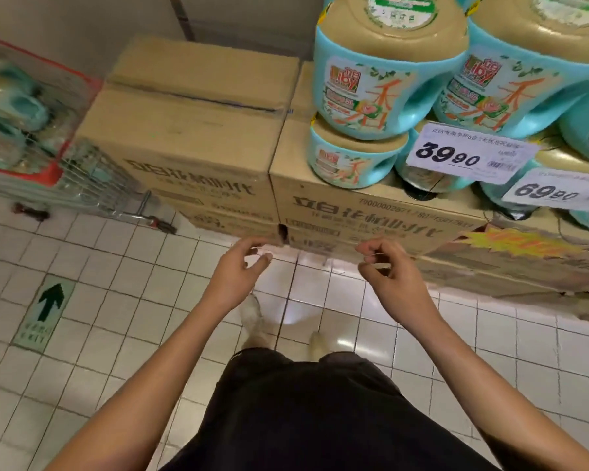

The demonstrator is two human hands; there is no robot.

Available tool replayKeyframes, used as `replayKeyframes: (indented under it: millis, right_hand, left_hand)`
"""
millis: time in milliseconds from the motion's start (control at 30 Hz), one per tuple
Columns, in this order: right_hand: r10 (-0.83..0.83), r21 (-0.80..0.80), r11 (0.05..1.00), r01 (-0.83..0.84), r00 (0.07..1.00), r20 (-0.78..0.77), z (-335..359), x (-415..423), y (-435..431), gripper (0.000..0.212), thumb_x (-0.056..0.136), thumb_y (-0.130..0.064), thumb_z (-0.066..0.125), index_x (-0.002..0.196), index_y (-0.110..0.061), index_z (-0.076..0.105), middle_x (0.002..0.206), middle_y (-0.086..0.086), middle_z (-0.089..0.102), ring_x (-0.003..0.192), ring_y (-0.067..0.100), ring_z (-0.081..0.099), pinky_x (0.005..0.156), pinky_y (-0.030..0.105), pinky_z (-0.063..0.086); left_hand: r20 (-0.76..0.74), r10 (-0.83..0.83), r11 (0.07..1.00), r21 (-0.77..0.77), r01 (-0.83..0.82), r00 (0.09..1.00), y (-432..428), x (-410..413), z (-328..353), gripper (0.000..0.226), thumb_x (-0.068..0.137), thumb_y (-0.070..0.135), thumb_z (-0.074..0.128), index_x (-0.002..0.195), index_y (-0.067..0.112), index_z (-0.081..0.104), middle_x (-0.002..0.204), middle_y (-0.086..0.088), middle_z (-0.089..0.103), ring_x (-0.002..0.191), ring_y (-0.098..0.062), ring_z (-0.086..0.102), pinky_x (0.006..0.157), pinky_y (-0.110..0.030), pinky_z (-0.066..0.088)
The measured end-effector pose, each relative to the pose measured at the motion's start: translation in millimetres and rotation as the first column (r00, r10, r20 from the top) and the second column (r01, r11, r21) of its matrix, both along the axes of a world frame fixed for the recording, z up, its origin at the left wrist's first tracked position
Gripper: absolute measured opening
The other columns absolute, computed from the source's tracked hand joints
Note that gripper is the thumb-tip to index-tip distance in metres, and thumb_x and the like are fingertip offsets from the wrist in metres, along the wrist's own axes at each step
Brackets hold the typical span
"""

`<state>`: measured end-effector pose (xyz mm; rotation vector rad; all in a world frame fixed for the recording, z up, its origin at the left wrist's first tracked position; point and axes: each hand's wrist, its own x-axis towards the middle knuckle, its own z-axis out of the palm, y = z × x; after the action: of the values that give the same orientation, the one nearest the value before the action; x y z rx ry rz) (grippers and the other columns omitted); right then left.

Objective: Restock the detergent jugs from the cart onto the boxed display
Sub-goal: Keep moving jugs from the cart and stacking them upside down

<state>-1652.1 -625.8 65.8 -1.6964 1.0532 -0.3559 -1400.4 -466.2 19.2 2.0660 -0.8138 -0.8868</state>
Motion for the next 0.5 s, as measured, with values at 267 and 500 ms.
replayKeyframes:
  millis: [267, 500]
  right_hand:
    - [0.258, 0.120, 0.958, -0.259, 0.966, 0.027, -1.6, 52.7, 48.3, 0.032, 0.098, 0.000, 0.065, 0.102, -0.032, 0.071, 0.101, -0.026, 0.071, 0.087, -0.002, 0.063, 0.075, 0.012, 0.051]
    - [0.479, 0.128, 0.869, -0.479, 0.877, 0.029, -0.6, 140.1, 123.3, 0.028, 0.099, 0.002, 0.063, 0.105, -0.023, 0.073, 0.102, -0.004, 0.075, 0.097, 0.019, 0.070, 0.086, 0.034, 0.058]
  left_hand:
    - [-0.161, 0.295, 0.948, -0.073, -0.309, 0.942, 138.9, -11.6, 19.5, 0.031, 0.103, 0.010, 0.064, 0.124, 0.031, 0.070, 0.122, 0.010, 0.072, 0.111, -0.010, 0.068, 0.099, -0.031, 0.054]
    - [-0.173, 0.592, 0.786, -0.095, -0.611, 0.788, 273.6, -3.8, 30.4, 0.027, 0.095, 0.029, 0.062, 0.119, 0.037, 0.072, 0.118, 0.005, 0.075, 0.111, -0.017, 0.071, 0.100, -0.038, 0.055]
